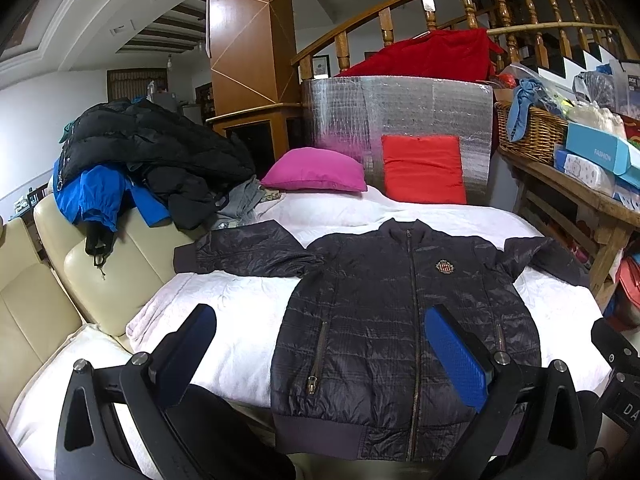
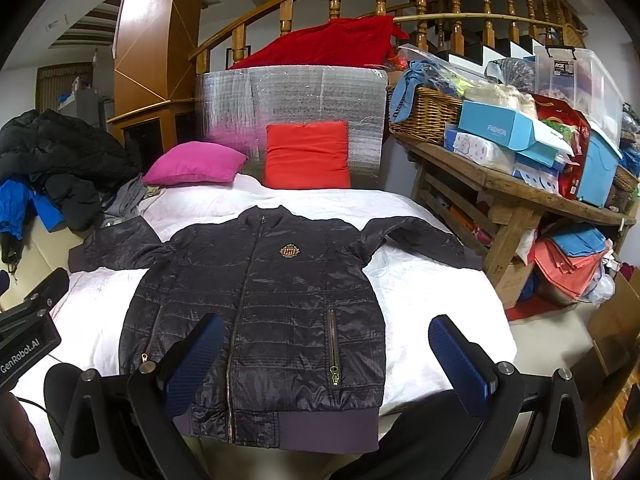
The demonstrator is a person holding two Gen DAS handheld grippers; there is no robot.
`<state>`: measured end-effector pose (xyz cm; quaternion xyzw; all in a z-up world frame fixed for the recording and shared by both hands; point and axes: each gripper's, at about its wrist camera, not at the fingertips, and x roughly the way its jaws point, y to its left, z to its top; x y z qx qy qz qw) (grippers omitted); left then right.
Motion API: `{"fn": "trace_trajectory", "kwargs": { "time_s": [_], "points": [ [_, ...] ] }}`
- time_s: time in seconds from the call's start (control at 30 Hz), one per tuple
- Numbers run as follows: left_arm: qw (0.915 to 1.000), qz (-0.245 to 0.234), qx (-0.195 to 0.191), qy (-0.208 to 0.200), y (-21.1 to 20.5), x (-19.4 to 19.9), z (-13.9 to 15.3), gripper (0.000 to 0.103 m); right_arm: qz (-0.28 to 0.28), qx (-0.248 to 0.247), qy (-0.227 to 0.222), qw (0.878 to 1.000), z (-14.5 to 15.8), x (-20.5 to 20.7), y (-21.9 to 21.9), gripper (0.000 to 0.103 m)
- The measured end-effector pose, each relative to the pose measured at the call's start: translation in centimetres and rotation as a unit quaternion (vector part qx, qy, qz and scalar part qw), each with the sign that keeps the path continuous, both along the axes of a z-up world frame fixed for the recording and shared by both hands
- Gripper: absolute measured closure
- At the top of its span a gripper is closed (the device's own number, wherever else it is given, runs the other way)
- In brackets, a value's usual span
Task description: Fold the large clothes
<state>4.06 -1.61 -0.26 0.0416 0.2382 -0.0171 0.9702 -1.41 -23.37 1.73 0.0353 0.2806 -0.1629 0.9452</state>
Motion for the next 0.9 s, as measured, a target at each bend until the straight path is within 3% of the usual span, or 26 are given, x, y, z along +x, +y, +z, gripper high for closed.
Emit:
{"fn": "trace_trajectory", "kwargs": {
  "time_s": [0.9],
  "points": [
    [1.0000,-0.003,0.000,0.005,-0.21,0.04,-0.21,0.000,-0.002,-0.006,0.000,1.000,0.28,-0.02,0.12,0.000]
  ]
}}
